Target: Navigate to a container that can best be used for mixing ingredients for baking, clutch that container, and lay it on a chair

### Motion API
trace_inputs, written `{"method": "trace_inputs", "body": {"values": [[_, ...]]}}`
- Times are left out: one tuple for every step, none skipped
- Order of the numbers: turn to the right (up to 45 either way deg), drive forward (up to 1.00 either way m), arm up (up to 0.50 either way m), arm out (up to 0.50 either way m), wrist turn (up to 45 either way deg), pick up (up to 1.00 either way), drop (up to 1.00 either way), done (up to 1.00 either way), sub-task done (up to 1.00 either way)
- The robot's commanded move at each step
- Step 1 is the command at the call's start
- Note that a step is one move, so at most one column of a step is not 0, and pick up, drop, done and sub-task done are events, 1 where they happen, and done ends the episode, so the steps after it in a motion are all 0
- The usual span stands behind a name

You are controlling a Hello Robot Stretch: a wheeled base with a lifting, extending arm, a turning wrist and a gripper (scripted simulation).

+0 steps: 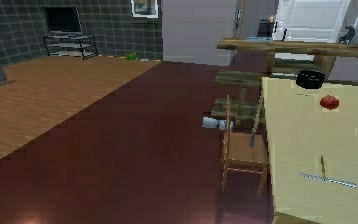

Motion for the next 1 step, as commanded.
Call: {"method": "trace_inputs", "body": {"values": [[0.0, 0.0, 0.0, 0.0, 0.0, 0.0, 0.0, 1.0, 0.0]]}}
